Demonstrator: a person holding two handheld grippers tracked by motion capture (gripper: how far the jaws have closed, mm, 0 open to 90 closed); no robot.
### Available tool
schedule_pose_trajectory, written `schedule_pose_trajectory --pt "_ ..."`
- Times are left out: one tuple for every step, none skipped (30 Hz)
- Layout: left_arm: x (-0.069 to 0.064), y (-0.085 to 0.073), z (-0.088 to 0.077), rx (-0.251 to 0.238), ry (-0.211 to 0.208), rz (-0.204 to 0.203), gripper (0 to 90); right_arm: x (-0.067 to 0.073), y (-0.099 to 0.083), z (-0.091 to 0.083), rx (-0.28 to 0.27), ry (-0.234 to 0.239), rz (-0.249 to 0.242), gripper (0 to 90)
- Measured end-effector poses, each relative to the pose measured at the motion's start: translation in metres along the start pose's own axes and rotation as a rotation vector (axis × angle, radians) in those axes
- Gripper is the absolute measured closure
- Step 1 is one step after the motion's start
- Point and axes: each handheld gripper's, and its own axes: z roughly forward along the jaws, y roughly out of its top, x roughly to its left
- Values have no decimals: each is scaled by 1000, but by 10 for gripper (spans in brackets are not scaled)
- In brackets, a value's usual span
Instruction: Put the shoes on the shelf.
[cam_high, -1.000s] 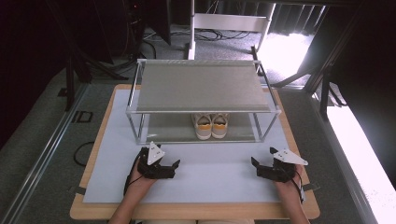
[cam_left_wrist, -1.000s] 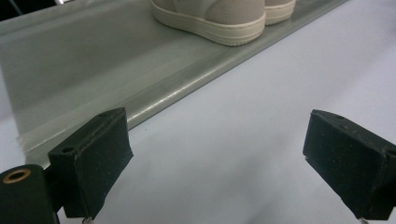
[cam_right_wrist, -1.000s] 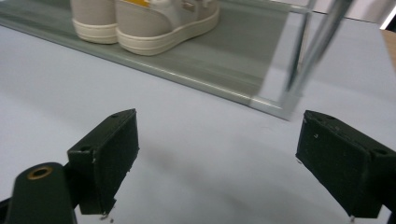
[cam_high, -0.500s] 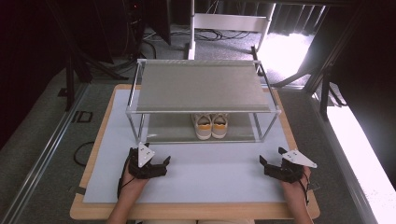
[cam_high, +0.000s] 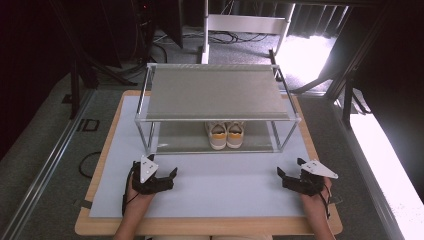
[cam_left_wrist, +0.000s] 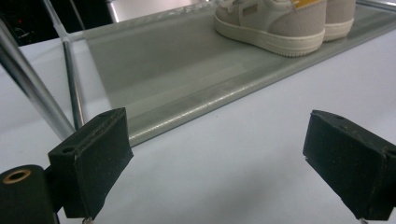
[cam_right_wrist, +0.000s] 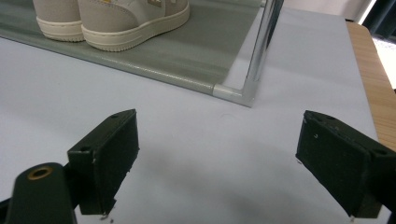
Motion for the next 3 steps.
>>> schedule_pose_trajectory --pt "0 0 0 -3 -4 -3 72 0 0 0 -1 1 -1 126" --pt "1 0 -1 -7 -2 -7 72 0 0 0 -1 2 -2 126" --pt "1 -1 -1 -9 -5 -11 72 0 0 0 -1 3 -3 126"
